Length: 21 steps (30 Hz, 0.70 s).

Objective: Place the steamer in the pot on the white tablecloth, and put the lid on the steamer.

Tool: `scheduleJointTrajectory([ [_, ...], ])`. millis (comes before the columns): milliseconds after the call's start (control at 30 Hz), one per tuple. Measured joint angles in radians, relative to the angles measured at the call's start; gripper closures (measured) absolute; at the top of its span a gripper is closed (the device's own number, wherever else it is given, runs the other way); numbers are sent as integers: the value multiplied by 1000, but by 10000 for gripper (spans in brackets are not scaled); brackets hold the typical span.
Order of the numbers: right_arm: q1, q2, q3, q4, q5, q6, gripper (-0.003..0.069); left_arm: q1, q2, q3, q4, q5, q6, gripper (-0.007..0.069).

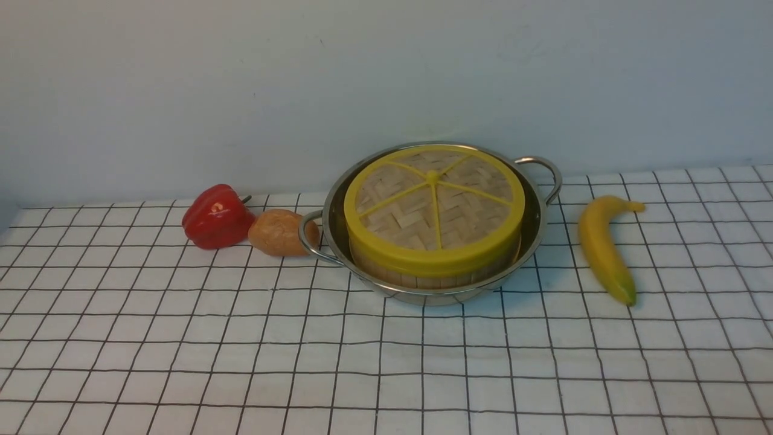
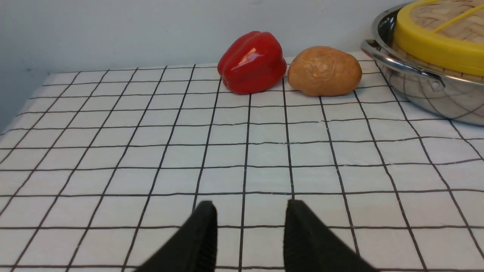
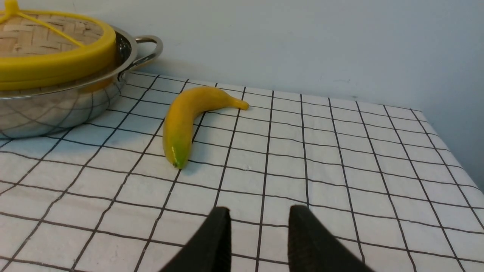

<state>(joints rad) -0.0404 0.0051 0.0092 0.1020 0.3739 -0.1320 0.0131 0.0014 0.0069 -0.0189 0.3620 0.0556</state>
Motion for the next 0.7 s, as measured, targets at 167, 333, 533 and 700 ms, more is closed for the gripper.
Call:
scheduleJointTrajectory([
  [167,0,0,0,0,0,0,419,0,0,0,0,-11,-1,382],
  [333,0,0,0,0,0,0,419,0,0,0,0,-15,-1,382],
  [533,0,0,0,0,0,0,419,0,0,0,0,-15,-2,382],
  [700,0,0,0,0,0,0,419,0,0,0,0,-15,-3,382],
])
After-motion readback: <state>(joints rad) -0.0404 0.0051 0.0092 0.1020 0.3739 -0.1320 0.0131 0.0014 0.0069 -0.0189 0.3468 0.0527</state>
